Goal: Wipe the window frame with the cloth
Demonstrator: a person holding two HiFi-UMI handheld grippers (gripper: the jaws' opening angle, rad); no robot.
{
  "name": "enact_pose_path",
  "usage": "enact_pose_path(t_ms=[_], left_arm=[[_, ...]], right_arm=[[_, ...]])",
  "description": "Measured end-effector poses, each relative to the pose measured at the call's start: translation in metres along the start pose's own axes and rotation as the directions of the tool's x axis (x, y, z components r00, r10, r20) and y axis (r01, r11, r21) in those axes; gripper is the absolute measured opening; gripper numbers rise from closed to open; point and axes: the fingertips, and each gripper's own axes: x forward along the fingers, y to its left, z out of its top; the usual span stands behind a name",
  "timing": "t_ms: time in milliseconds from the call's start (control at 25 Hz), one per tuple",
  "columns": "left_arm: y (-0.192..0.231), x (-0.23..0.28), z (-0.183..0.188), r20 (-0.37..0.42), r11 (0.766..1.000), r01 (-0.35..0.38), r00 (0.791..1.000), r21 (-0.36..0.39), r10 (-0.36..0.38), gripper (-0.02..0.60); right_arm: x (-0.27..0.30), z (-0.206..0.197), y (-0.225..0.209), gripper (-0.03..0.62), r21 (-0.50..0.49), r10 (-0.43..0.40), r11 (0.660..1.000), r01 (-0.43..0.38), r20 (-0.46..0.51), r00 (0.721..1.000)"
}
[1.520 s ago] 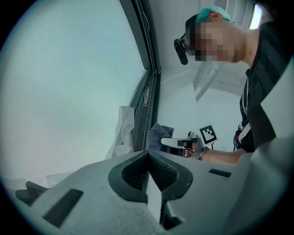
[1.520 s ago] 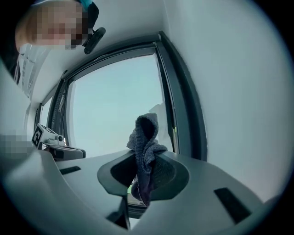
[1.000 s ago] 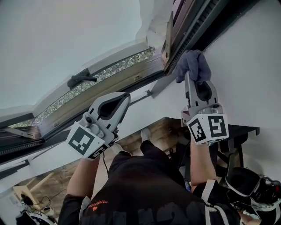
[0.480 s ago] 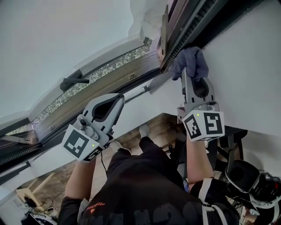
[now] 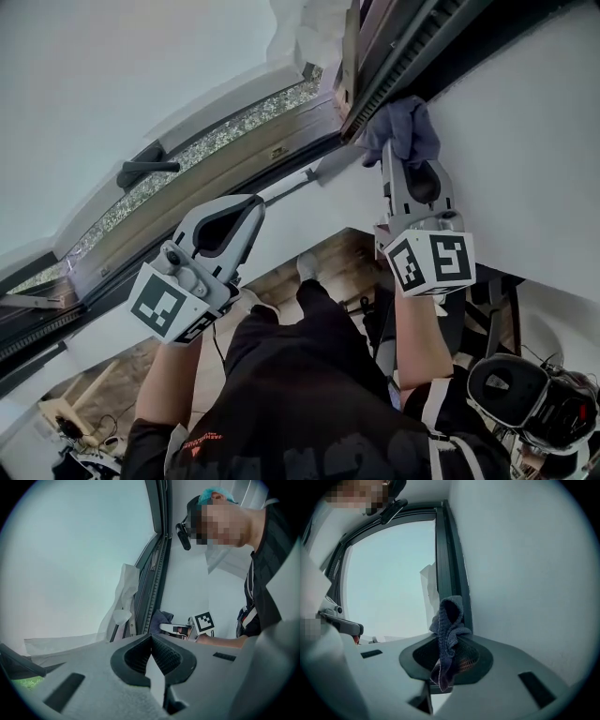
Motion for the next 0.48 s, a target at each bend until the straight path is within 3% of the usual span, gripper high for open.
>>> enact_pose_path(t_ms=[480], left_arm=[[0.004,0.004,-0.023,-0.027,0.999,0.005,1.0,-0.034,-0.006,0.02]], right_arm=[[0.009,-0.035,-0.001,0.055,0.014,0.002,1.0,-0.001,-0.051,0.999]])
